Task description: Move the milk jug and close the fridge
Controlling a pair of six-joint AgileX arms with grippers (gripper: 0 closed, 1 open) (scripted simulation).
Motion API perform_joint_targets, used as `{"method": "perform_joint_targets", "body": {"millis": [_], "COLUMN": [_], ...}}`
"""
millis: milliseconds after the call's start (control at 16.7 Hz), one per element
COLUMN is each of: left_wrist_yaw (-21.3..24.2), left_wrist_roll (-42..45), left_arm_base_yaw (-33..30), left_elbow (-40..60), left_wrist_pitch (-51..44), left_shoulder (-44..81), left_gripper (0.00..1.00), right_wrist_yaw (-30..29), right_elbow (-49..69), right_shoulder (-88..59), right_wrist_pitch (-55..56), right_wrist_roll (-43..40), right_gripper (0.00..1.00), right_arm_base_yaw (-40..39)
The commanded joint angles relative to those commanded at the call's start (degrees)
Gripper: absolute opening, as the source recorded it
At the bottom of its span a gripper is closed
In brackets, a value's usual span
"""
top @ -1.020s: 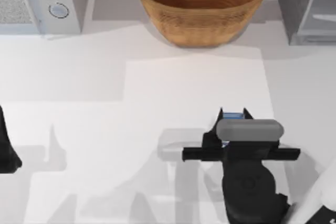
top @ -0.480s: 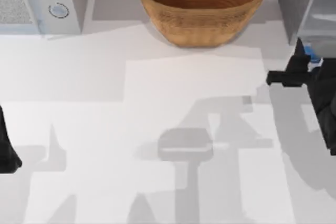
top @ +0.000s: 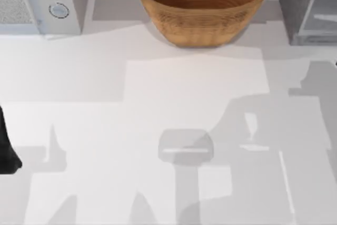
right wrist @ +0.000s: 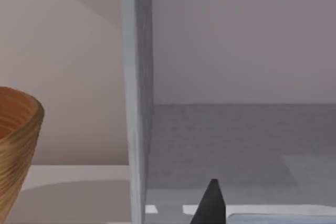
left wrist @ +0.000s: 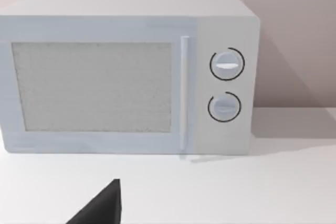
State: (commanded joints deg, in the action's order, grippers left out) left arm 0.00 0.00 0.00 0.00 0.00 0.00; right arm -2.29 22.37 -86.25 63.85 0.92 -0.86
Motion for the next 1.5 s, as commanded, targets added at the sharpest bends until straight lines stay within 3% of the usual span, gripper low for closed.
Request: {"method": "perform_joint_targets", "body": {"millis": [480,1140,1500], "left_wrist_yaw": [0.0,0.0,0.0], "left_wrist_roll": [0.0,0.0,0.0], "left_arm_base_yaw": [0.0,0.0,0.0], "left_elbow": [0.0,0.0,0.0], "left_wrist_pitch": [0.0,0.0,0.0], "left_shoulder": [0.0,0.0,0.0], "left_gripper": [1.0,1.0,1.0], "right_wrist_yaw": [1.2,11.2,13.0], "right_elbow": [4.3,44.2,50.2], "right_shoulder": [-4.1,-37.6,-42.9], "right_wrist_pitch": [-0.7,-11.4,-13.9], "right_wrist_roll": [0.1,-1.2,-1.4], "right_gripper": [0.0,0.0,0.0], "right_arm_base_yaw": [0.7,10.6,12.4]}}
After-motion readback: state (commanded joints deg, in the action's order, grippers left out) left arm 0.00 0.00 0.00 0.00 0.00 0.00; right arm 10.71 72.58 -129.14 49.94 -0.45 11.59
